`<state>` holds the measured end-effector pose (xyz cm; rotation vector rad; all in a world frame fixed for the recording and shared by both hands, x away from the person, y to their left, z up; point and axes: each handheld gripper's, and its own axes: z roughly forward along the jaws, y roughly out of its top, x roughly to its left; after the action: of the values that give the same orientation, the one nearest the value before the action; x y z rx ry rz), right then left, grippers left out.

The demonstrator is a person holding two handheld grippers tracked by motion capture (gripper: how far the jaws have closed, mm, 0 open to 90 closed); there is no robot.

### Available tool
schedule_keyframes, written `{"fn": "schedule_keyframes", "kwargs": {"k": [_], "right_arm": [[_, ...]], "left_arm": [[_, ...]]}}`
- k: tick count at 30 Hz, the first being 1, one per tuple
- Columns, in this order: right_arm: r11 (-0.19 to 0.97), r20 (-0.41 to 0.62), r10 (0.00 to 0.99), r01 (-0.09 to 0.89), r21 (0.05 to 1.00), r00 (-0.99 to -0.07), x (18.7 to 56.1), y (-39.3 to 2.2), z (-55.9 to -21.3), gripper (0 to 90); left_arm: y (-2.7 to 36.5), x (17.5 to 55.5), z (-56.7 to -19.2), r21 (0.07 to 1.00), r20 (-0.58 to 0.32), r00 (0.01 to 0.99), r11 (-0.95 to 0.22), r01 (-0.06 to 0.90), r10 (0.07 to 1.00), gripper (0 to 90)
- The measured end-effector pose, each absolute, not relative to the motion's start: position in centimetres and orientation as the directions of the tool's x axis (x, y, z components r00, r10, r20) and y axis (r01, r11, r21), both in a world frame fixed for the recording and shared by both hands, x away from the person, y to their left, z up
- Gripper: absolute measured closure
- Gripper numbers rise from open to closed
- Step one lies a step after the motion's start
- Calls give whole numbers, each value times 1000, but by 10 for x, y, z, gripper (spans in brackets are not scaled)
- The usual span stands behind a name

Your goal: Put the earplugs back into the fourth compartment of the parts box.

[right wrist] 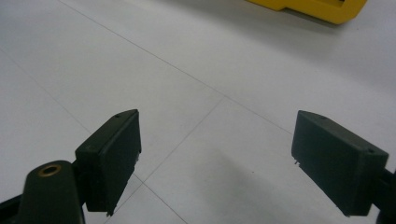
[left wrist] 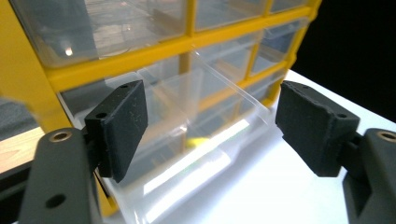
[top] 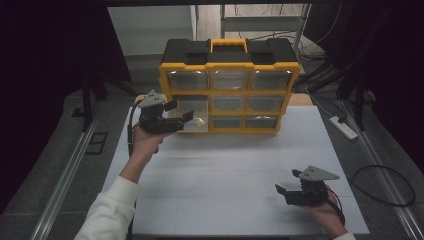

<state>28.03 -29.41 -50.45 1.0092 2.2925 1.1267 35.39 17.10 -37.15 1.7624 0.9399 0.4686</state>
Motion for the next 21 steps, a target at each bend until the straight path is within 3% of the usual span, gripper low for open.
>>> {"fn": "schedule_keyframes", "kwargs": {"k": [9,21], "right_arm": [[419,-35,745,426,802,-666,281,-294,-505,169],[418,-35,750,432,799,-661,282,-294,-505,171]], "left_arm": [[190,301,-401,900,-76,646,-227,372,759,233],[212,257,-468,867,-122,623,-222,446,773,227]]}}
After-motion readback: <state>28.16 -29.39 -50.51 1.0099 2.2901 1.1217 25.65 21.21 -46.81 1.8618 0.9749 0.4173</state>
